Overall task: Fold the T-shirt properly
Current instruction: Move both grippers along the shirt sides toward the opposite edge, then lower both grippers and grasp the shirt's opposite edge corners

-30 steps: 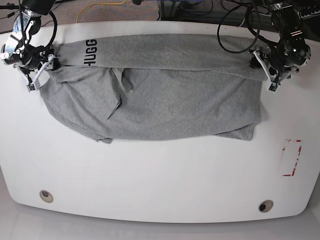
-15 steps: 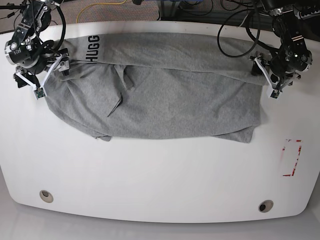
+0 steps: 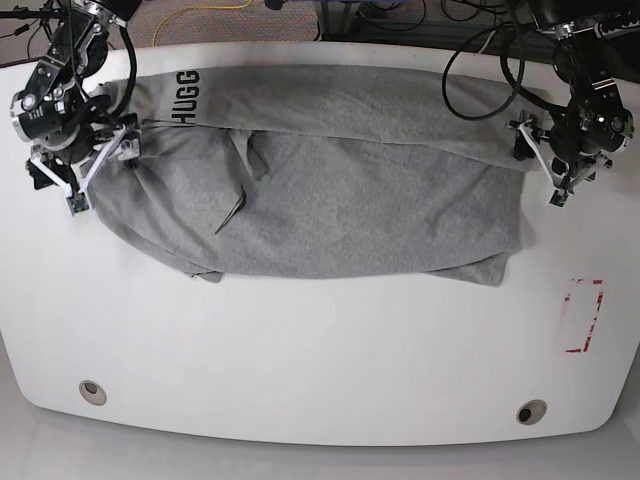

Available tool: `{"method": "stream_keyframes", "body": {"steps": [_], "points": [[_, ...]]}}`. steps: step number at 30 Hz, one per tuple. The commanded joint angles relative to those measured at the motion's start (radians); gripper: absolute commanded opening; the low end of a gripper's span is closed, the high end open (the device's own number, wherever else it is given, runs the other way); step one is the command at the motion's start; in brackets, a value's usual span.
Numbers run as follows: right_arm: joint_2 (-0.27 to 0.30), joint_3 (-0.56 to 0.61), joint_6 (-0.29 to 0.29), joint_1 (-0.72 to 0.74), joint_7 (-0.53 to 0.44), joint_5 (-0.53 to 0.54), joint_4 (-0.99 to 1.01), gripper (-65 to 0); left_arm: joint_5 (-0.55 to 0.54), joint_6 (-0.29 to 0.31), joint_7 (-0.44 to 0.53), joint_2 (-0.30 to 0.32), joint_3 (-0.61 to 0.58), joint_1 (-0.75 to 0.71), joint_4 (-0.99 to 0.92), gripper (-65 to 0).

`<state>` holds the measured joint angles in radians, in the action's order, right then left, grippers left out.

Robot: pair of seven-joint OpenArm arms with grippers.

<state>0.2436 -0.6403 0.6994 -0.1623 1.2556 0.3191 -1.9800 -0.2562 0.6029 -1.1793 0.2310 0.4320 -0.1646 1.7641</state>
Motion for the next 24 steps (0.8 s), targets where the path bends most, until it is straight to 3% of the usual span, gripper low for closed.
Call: {"method": "stream_keyframes", "body": {"steps": [1,9,16,24], "points": [[0.018,0.003,-0.001,0.063,-0.035,-0.016,0.021,-2.9,-0.009,-0.001,0.017,0.014,0.006,0.026,0.056,-25.4],[0.018,0.003,-0.001,0.254,-0.099,-0.146,0.196,-3.0,-0.01,-0.001,0.017,-0.009,0.009,0.083,0.11,-25.4],[0.036,0.001,-0.001,0.395,-0.305,-0.297,0.454,-3.0,-0.005,-0.002,0.017,-0.026,0.009,0.147,0.153,-25.4],[0.09,0.003,-0.001,0.518,-0.517,-0.329,0.801,-3.0,-0.004,-0.004,0.016,-0.034,0.009,0.182,0.164,-25.4]]}}
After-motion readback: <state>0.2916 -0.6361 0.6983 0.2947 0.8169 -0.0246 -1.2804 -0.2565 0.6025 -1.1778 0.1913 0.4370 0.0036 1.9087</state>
